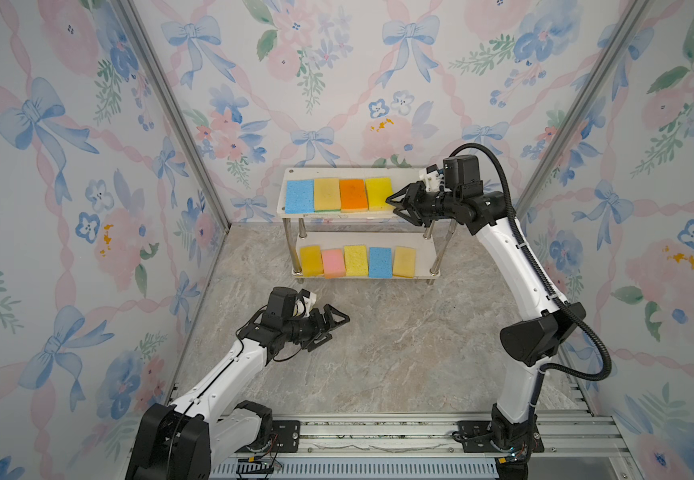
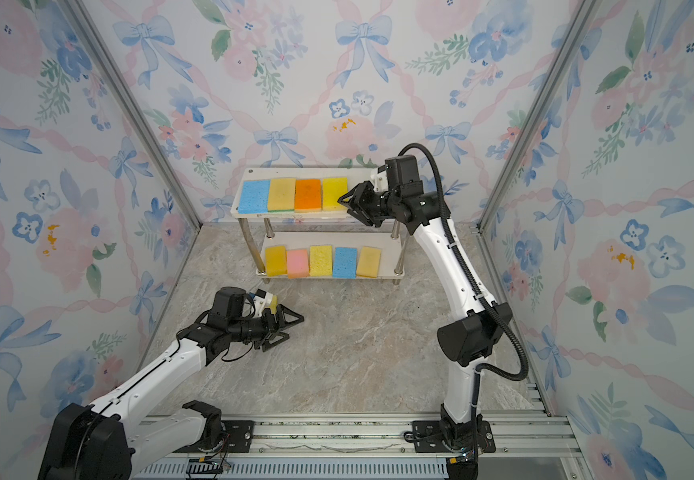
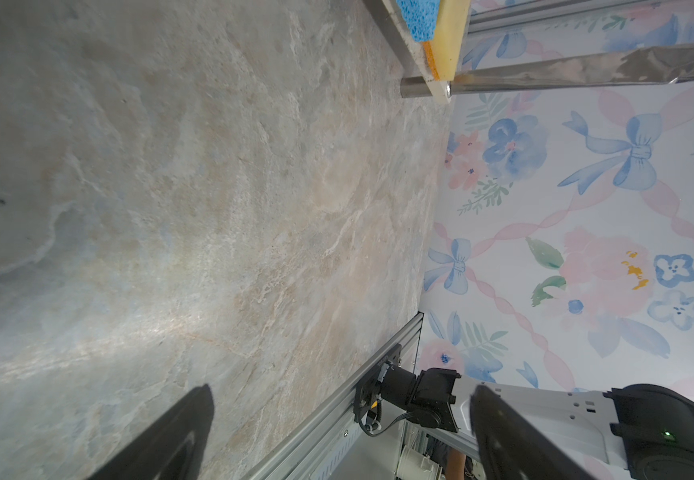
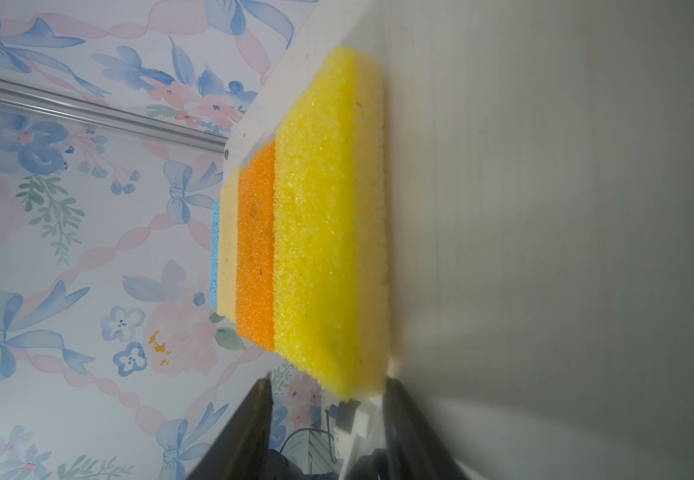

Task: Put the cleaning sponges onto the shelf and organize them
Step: 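Lower the yellow foam sponge beside the orange sponge with the right gripper, then open and withdraw the right gripper while the left gripper reaches the yellow cellulose sponge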

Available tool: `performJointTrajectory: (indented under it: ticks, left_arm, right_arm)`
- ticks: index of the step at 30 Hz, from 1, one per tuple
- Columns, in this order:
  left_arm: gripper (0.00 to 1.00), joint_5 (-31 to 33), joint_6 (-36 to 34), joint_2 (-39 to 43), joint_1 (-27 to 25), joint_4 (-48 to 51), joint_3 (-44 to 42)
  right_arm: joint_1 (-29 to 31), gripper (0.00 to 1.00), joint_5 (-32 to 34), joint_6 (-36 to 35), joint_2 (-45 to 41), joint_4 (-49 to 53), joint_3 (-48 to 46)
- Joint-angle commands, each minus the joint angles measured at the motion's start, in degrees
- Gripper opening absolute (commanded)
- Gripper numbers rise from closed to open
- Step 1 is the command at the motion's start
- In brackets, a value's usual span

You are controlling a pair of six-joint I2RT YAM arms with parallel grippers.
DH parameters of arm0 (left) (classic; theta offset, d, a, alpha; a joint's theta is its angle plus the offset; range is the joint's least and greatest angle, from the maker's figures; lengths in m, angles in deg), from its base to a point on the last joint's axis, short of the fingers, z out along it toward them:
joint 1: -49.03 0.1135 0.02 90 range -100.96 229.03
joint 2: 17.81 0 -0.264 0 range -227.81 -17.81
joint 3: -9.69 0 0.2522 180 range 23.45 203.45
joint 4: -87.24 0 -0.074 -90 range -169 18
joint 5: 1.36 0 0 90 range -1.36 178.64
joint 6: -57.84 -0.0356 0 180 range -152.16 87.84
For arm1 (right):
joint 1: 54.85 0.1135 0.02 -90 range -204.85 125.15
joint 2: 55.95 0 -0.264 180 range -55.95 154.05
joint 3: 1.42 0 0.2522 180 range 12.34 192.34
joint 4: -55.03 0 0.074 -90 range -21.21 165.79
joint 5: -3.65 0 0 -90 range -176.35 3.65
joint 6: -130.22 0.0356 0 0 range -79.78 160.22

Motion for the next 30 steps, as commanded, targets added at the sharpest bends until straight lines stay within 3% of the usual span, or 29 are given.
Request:
performJointTrajectory:
  ticks: [1,14,17,19,24,30]
  left_arm:
    - [0.98,-0.2,-1.5,-0.5,0.3,0.7,1.8]
    - [0.98,2.8,-3.6,-1.1,1.0,3.2,4.8]
    - [0.98,9.1,-9.0,-0.8,1.8,10.1,9.2]
    - [0.98,17.4,-14.9,-1.6,2.3,17.3,12.9]
    - [0.98,35.4,-24.6,-6.4,2.8,28.1,20.7]
    - [0.98,42.6,-28.9,-15.6,3.2,29.1,23.4]
  right_arm:
    - [-0.3,0.48,0.8,-0.7,-3.8,-1.3,-2.9]
    - [-0.8,0.51,-0.5,-2.3,-7.3,-1.4,-5.2]
    - [-0.2,0.52,-0.9,-3.0,-9.5,-2.5,-7.1]
    - [0.3,0.53,-0.4,-3.7,-11.7,-2.8,-9.6]
    - [1.6,0.57,0.1,-1.6,-21.6,-10.6,-24.5]
    - [2.6,0.62,0.7,-1.3,-31.8,-15.6,-39.2]
